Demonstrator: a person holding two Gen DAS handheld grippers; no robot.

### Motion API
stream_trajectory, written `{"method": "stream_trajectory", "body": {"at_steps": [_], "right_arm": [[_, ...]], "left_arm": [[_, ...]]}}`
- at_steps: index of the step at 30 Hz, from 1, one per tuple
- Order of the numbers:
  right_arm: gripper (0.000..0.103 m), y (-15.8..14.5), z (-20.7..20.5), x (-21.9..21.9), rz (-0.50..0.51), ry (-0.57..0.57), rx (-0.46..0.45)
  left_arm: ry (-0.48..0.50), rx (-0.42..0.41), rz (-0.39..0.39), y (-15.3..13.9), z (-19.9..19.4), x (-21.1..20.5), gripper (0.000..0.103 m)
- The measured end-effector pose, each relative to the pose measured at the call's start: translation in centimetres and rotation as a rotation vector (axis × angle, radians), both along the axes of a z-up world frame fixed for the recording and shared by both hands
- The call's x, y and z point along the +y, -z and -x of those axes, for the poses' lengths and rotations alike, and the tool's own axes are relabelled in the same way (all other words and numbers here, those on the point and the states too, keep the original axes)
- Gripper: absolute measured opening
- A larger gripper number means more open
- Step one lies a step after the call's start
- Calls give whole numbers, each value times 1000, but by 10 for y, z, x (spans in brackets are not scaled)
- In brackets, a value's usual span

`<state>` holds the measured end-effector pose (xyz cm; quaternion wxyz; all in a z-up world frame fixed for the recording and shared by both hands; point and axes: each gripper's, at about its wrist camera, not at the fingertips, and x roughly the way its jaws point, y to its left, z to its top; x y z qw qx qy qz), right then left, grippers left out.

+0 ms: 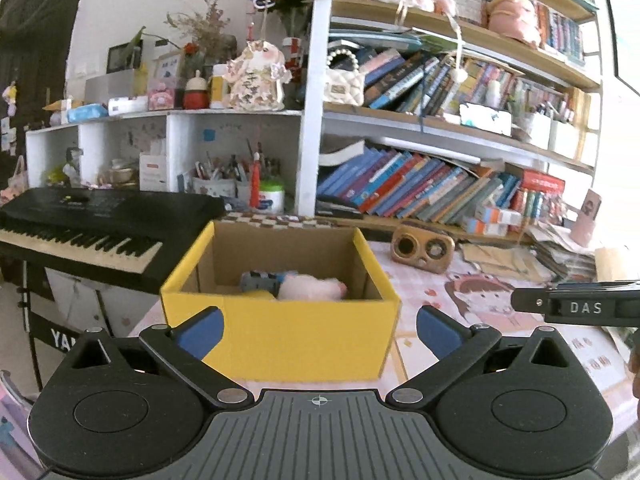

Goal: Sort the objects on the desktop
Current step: 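Withdraw both open tools from the box back over the table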

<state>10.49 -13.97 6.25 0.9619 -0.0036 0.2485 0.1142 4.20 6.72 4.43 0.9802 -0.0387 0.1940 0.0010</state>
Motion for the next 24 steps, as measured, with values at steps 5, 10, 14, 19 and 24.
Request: {"method": "stream_trajectory", "body": {"at_steps": [5, 10, 14, 19, 24], "right_arm": [[61, 13, 33, -13, 9, 73, 19], [62, 27, 58, -21, 13, 125, 50], [62, 37, 76, -26, 11, 152, 69], [64, 46, 93, -30, 10, 170, 84], [67, 50, 103, -32, 0, 176, 93]], "left_arm": [[30, 38, -6, 12, 13, -7, 103], [49, 65, -6, 20, 23, -12, 103], [54, 76, -16, 25, 30, -18, 103], [50, 79, -30, 28, 38, -24, 103], [31, 110, -43, 34, 42, -27, 103]]}}
